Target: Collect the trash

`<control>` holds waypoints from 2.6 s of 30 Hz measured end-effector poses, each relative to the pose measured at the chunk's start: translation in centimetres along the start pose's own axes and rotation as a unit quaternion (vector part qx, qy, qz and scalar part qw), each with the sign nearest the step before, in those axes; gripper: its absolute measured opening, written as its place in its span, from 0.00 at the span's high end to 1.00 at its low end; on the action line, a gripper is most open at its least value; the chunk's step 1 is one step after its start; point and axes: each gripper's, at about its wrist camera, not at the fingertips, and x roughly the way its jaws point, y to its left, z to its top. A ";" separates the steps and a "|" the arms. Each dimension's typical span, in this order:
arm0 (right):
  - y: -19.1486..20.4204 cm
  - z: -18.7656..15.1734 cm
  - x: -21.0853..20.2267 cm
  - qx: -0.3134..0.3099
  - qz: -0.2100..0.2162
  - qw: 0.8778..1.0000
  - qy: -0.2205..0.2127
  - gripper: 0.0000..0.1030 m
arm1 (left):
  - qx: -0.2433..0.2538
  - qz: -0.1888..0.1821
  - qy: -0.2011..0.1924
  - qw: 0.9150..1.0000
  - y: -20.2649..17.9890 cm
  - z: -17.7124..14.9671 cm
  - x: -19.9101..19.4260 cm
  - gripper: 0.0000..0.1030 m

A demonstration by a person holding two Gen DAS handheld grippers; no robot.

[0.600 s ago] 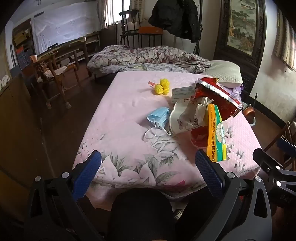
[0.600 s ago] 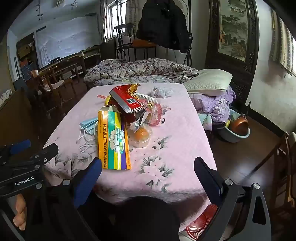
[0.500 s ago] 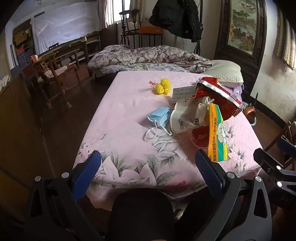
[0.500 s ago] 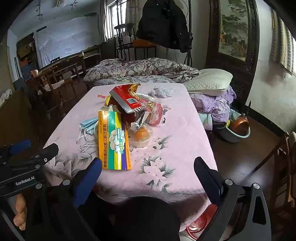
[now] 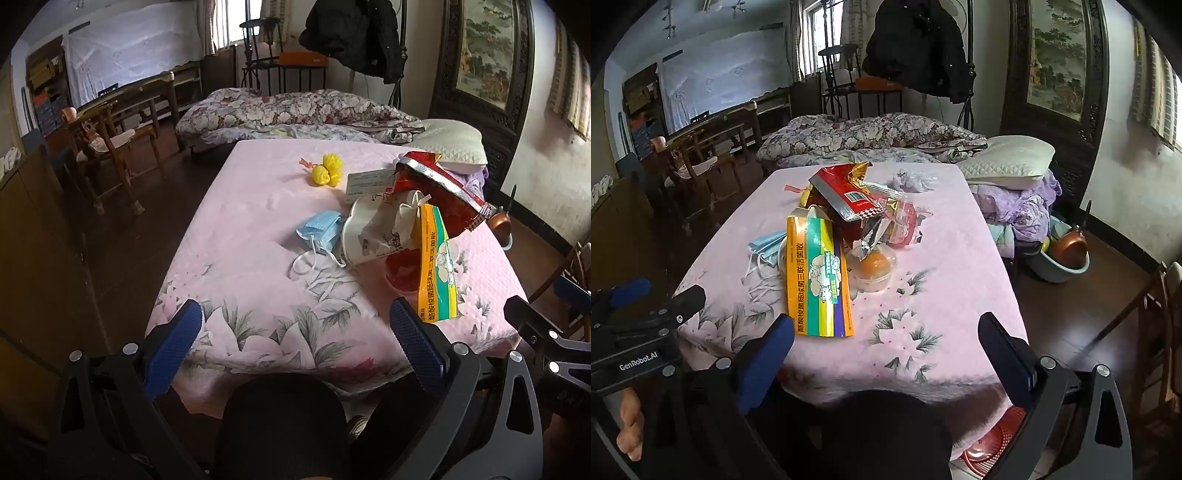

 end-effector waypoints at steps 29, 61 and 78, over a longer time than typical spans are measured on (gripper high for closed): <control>-0.3 0.9 -0.1 0.001 -0.005 1.000 -0.011 0.05 | 0.002 0.001 0.002 1.000 -0.2 0.0 0.1 0.06; -1.6 1.2 1.6 0.016 -0.003 1.000 -0.008 0.06 | -0.001 -0.040 0.020 0.999 -1.6 1.2 1.5 0.06; -9.6 1.6 3.1 0.104 -0.021 0.993 -0.055 0.05 | 0.049 -0.130 0.036 0.990 -9.1 1.8 8.6 0.06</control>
